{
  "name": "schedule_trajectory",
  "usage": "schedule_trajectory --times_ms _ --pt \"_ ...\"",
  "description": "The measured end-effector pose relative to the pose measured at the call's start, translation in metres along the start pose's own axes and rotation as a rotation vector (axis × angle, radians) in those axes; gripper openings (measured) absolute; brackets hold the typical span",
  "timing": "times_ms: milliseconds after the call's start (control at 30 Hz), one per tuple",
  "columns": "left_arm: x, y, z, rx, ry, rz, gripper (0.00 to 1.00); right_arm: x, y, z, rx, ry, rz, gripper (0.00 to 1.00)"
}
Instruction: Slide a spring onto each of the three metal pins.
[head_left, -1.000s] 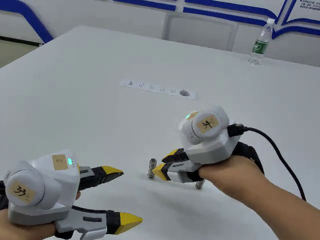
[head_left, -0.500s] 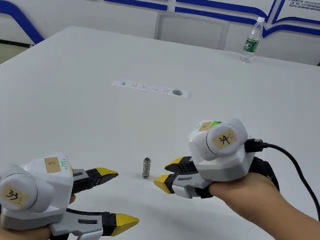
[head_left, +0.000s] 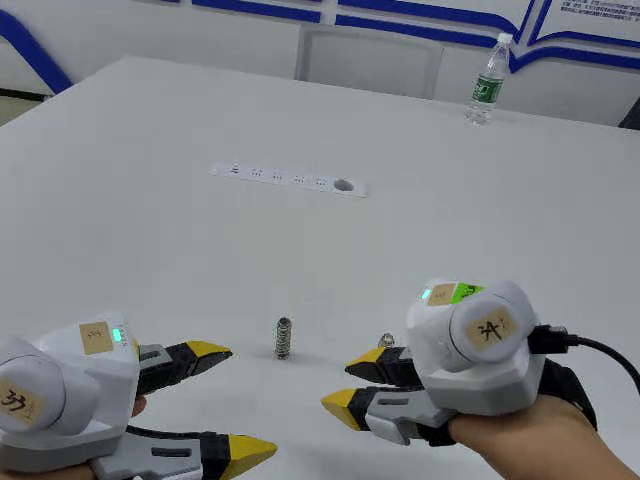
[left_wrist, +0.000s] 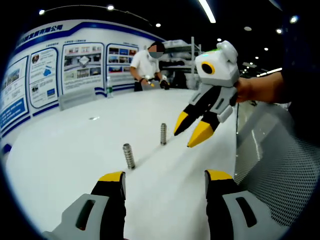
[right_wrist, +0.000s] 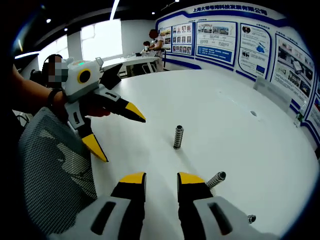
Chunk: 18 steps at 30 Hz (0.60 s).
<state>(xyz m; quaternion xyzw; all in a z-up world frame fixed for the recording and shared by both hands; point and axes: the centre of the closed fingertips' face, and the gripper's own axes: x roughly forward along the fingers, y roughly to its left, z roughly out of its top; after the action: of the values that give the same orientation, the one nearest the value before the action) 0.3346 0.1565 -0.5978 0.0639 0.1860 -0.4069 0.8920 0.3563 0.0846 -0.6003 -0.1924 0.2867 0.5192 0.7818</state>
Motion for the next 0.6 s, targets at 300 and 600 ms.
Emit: schedule_trajectory --times_ms 300,600 --pt "0.0 -0.001 0.003 0.005 -0.007 -0.002 0.66 -0.022 -0.008 -0.021 0.056 -0.005 -0.041 0.27" --pt "-0.002 0.0 0.008 0.006 -0.014 0.003 0.68 -0.046 -0.025 -0.037 0.087 -0.008 -0.088 0.28"
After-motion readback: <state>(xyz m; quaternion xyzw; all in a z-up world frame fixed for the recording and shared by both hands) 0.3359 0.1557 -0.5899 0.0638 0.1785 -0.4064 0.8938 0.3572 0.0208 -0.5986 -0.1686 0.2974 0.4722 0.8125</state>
